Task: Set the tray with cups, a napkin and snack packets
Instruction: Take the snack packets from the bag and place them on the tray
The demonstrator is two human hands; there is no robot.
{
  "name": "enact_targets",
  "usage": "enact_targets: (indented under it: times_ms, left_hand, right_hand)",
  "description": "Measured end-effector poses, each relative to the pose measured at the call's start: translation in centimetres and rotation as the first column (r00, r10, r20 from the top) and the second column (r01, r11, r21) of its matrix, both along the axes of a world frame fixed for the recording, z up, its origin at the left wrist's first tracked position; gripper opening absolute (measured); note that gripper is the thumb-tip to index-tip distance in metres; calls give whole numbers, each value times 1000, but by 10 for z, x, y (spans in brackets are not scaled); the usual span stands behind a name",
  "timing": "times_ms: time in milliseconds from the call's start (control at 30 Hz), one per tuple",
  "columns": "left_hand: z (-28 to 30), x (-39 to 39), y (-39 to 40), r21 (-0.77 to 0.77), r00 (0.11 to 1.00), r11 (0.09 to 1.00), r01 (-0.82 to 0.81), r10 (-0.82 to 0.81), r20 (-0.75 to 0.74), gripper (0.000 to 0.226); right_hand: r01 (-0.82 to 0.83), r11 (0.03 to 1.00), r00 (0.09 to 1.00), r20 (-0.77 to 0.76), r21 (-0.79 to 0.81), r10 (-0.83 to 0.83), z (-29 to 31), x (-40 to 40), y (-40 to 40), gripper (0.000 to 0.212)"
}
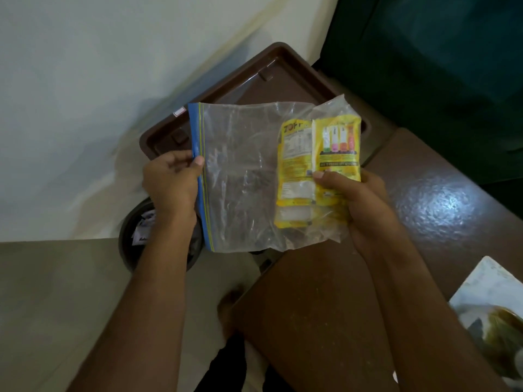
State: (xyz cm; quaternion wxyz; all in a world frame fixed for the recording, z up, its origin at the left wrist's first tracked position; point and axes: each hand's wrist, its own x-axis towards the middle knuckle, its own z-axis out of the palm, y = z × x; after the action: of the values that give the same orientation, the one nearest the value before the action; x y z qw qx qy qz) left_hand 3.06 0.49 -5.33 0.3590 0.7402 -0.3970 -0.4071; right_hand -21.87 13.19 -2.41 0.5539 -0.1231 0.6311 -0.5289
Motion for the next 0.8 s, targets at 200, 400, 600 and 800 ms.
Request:
enact_targets:
  times_ms: [200, 400, 600, 800]
  left_hand:
    - [-26, 11, -20, -37, 968, 997, 65, -54, 245, 16]
    - [-11, 6, -31, -77, 945, 993, 86, -57, 323, 25]
    - [35, -36, 30, -309, 839, 785, 537, -461, 288, 27]
    - [12, -19, 62, -259, 463, 385, 886, -700, 544, 84]
  right_hand:
    - [5, 1000, 999, -38, 19, -4, 0, 9, -13, 31]
    - [100, 994, 992, -88, 51, -96, 8, 33, -40, 48]
    - [259, 965, 963, -85, 38, -255, 14, 59, -65, 38]
    - [415, 888, 910, -114, 200, -399, 15, 66, -70, 44]
